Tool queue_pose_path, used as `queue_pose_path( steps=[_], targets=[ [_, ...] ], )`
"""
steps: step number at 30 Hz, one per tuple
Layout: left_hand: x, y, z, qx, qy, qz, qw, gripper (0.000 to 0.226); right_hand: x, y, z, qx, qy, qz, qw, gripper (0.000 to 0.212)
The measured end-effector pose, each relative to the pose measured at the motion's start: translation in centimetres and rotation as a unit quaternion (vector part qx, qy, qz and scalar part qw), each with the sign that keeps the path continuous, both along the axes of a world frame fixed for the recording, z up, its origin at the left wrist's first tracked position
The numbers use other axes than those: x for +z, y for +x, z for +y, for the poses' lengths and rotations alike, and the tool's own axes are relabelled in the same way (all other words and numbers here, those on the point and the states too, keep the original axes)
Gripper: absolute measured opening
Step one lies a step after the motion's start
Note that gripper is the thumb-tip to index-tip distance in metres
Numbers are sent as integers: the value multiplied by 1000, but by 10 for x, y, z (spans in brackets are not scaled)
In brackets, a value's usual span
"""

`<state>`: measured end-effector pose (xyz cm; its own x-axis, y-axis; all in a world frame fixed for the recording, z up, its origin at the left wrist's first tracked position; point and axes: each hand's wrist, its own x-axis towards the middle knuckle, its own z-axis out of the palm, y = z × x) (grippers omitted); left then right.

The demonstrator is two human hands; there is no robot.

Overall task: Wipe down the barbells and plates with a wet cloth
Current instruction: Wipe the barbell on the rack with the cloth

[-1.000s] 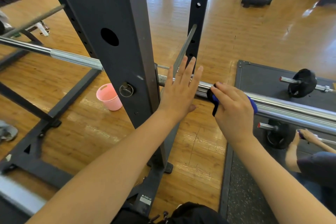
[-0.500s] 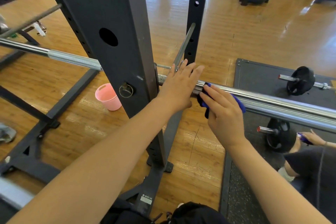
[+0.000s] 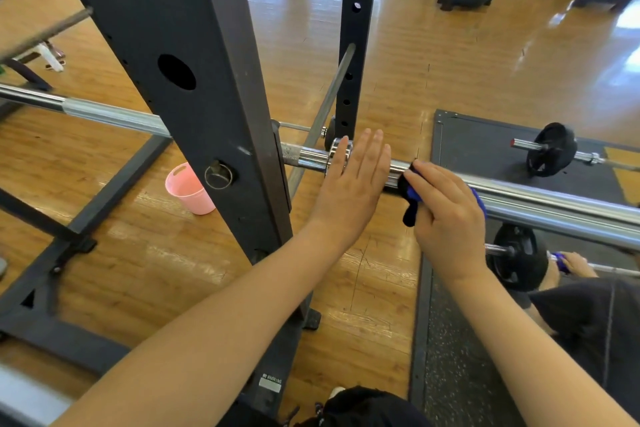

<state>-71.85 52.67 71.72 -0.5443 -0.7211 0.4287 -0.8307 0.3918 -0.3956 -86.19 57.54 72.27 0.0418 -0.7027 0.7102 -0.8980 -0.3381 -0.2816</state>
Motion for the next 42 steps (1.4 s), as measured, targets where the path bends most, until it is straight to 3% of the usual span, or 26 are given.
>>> queue_pose_path(
  steps=[6, 10, 14, 22, 26, 33, 36, 42],
  targets=[
    [20, -2, -15, -26, 18, -19, 999, 57, 10, -5, 3, -42, 16, -47, 998, 31],
    [23, -1, -16, -26, 32, -28, 999, 57, 13, 15, -3, 12, 20, 2, 1000, 36],
    [32, 1, -10, -4, 76, -60, 995, 60, 0, 0, 4, -20, 2, 7, 1000, 33],
    [38, -1, -7, 2, 124, -50, 991, 70, 21, 13, -2, -37, 70, -83, 993, 34],
    [37, -2, -6, 1, 135, -43, 990, 70, 14, 13, -2, -27, 67, -27, 997, 32],
    [35, -1, -6, 0, 135, -36, 990, 83, 11, -4, 8, -64, 34, -42, 997, 42],
    [35, 0, -6, 5, 125, -40, 991, 94, 17, 10, 6, -37, 27, -26, 999, 30],
    [34, -1, -7, -2, 122, -56, 991, 90, 8, -11, 12, -36, 46, 12, 998, 36]
  ],
)
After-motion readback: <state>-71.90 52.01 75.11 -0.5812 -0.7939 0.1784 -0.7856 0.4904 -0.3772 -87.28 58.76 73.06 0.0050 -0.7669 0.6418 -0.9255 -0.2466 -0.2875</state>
